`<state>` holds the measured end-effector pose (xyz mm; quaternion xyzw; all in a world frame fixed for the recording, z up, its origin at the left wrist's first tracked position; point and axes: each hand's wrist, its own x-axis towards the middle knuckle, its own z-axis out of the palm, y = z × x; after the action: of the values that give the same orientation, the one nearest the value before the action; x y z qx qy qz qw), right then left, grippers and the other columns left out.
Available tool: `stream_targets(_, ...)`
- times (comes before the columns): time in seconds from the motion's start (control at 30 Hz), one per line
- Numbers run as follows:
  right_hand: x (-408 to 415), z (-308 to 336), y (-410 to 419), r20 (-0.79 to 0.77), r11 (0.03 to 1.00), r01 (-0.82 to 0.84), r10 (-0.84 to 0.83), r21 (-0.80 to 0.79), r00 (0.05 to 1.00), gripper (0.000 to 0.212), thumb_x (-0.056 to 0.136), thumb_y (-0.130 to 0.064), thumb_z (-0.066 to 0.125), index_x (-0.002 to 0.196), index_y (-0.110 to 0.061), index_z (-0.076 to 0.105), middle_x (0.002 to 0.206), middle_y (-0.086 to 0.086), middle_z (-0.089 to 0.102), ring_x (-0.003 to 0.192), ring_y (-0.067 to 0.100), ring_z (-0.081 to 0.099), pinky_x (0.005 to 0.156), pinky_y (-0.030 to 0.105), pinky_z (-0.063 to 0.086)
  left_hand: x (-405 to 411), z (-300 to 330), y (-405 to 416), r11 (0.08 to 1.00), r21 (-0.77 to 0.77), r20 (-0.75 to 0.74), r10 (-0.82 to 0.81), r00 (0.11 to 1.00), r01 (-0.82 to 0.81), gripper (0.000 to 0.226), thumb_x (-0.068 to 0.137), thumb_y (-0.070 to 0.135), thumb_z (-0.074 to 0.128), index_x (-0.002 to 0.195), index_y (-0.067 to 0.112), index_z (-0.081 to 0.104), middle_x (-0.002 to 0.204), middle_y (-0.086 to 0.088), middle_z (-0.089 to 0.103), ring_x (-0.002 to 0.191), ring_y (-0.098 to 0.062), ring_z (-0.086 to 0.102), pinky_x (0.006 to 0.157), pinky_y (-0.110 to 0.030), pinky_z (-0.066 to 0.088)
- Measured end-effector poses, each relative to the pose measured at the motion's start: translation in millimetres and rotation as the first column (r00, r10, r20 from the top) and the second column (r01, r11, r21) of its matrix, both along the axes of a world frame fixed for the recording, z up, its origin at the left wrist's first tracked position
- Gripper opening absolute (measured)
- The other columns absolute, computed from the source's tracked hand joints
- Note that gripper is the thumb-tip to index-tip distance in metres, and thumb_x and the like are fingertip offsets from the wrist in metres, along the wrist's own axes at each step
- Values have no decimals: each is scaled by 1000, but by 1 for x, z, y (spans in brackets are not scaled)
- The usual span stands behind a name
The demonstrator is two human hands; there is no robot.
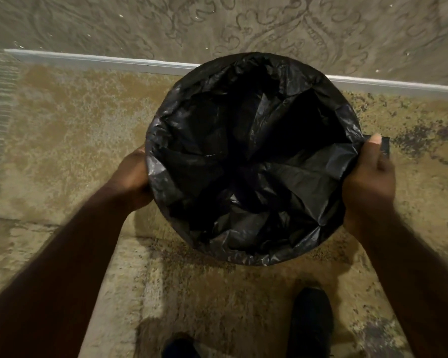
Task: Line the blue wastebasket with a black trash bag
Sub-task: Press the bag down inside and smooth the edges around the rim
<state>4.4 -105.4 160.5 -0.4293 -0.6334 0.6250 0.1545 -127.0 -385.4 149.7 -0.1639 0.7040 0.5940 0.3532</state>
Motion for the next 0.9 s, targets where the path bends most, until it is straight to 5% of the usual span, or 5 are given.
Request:
stream_targets(0.2,2,-7,7,28,998,-38,37,54,999,53,104,-43,30,87,-10,68,82,-2,74,87,16,72,76,35,59,-13,-12,-12,939,-126,-168,-338,926,320,33,69,15,73,99,4,64,90,-5,71,86,-22,69,71,-30,58)
stream_targets(0.33,3,-5,11,23,998,-39,40,-49,999,45,102,-47,36,93,-14,65,91,5,73,91,17,70,77,38,59,-27,-4,-13,973,231,-54,7,999,6,35,91,8,49,125,12,54,102,-2,69,90,-18,70,70,-28,57)
stream_targets(0.53,-8,46,-13,64,649,-142,142,748,988,27,100,-33,49,102,-7,56,97,10,54,90,23,54,78,39,46,-22,44,15,990,-141,-774,-95,626,-24,29,86,0,47,107,16,61,95,5,62,83,-5,56,71,-18,42)
stream_targets(0.73,-66,21,-84,735,371,-925,605,79,306,20,96,-11,46,106,-10,63,113,13,63,104,31,63,80,37,50,11,12,88,528,-622,-365,-849,382,579,24,84,15,44,85,8,67,84,-13,71,78,-26,67,62,-25,40)
stream_targets(0.9,-93,-64,-77,825,476,-877,519,-60,225,36,100,2,35,130,1,55,136,20,54,125,32,55,99,36,45,-6,-68,111,498,-716,-180,-809,559,490,12,84,5,50,76,10,58,94,-20,68,88,-35,65,70,-29,43)
